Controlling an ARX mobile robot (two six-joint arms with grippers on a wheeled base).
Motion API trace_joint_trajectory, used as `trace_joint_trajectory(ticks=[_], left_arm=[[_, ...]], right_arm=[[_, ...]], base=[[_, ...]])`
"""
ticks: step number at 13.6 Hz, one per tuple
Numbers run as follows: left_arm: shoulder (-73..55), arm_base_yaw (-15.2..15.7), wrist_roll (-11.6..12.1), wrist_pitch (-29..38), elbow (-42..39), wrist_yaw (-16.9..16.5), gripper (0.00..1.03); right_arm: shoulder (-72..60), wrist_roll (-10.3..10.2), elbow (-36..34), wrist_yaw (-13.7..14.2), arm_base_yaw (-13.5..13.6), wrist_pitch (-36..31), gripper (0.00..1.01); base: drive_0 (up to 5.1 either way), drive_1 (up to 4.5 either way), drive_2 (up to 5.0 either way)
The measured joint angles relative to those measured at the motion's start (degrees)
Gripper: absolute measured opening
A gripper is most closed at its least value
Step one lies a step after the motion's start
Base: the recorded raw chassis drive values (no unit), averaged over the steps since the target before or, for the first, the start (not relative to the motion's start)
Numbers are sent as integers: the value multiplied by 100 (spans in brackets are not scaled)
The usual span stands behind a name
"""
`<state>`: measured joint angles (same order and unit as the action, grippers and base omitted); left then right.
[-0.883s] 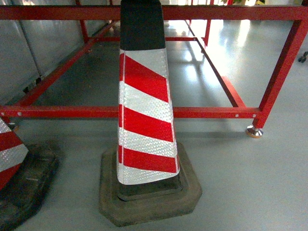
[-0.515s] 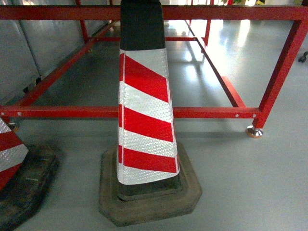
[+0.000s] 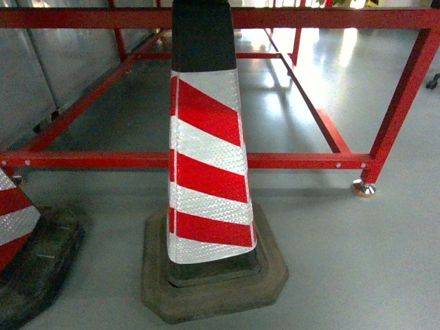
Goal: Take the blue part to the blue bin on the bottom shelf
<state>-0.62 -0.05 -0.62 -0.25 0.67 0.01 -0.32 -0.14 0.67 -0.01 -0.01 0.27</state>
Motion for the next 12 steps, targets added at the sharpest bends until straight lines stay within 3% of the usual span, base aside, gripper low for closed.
trace_joint_trajectory(ticks=[12], left_arm=[[0, 0, 4, -9, 0, 0, 98]], right_arm=[[0, -2, 0, 2, 0, -7, 98]], base=[[0, 0, 0]])
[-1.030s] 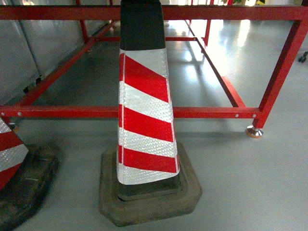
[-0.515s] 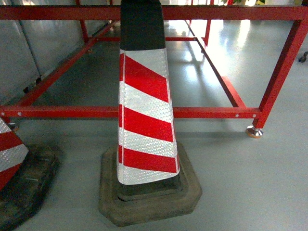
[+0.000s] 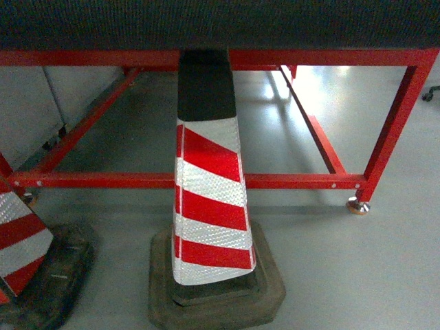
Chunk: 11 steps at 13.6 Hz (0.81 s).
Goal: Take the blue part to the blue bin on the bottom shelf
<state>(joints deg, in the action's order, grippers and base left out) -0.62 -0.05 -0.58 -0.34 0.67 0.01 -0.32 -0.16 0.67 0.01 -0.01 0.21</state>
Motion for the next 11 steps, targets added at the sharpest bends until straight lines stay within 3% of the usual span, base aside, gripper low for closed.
trace_joint_trajectory(ticks=[11], left_arm=[[0, 0, 59, 9, 0, 7, 98]], right_arm=[[0, 4, 0, -4, 0, 11, 98]], base=[[0, 0, 0]])
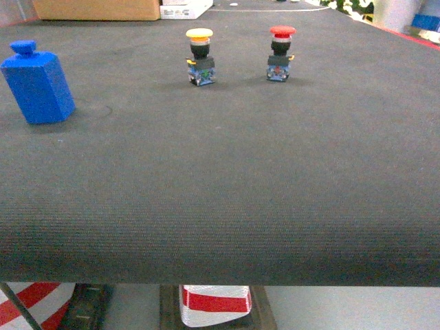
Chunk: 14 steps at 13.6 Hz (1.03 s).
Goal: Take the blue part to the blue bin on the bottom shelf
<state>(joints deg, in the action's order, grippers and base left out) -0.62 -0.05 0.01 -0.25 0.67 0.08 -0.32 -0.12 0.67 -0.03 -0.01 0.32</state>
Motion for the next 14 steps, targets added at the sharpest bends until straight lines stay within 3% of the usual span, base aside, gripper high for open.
trace_joint_trajectory(ticks=[14], left_arm=[[0, 0, 0, 0, 0, -7, 98]], right_arm=[[0, -2, 0, 4, 0, -7, 98]], base=[[0, 0, 0]])
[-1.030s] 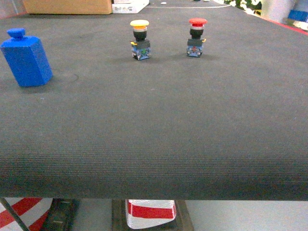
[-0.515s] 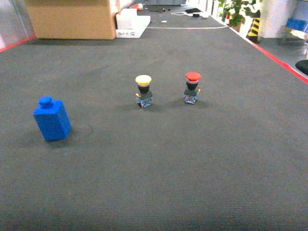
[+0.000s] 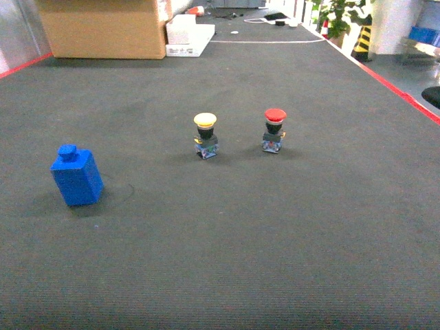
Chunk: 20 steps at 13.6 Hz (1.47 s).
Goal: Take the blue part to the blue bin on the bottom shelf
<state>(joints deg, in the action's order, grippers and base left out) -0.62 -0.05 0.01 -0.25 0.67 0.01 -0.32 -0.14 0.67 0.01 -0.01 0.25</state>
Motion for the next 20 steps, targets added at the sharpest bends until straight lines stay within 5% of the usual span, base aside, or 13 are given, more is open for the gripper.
trace_joint_trajectory(ticks=[4, 9, 10, 12, 14, 20], left_arm=[[-48, -94, -50, -175, 31, 249, 98], [-820, -782, -175, 271, -13, 1346, 98], [-1976, -1204, -105, 1517, -59, 1700, 98], [-5178, -1143, -63, 4787, -15, 1596, 98], [-7897, -977, 4, 6669, 422, 1471, 98], [-10430, -568, 190, 6889, 2424, 1174, 98]], right_arm=[[0, -2, 0, -2, 0, 0, 98], [0, -2, 0, 2, 0, 4, 98], [0, 0, 0, -2, 0, -2, 98], [0, 0, 0, -2, 0, 0, 98], [0, -2, 0, -2, 0, 2, 98], [0, 0, 0, 0, 0, 0, 98]], base=[[0, 0, 0], [0, 0, 0], [0, 0, 0], [0, 0, 0], [0, 0, 0], [0, 0, 0]])
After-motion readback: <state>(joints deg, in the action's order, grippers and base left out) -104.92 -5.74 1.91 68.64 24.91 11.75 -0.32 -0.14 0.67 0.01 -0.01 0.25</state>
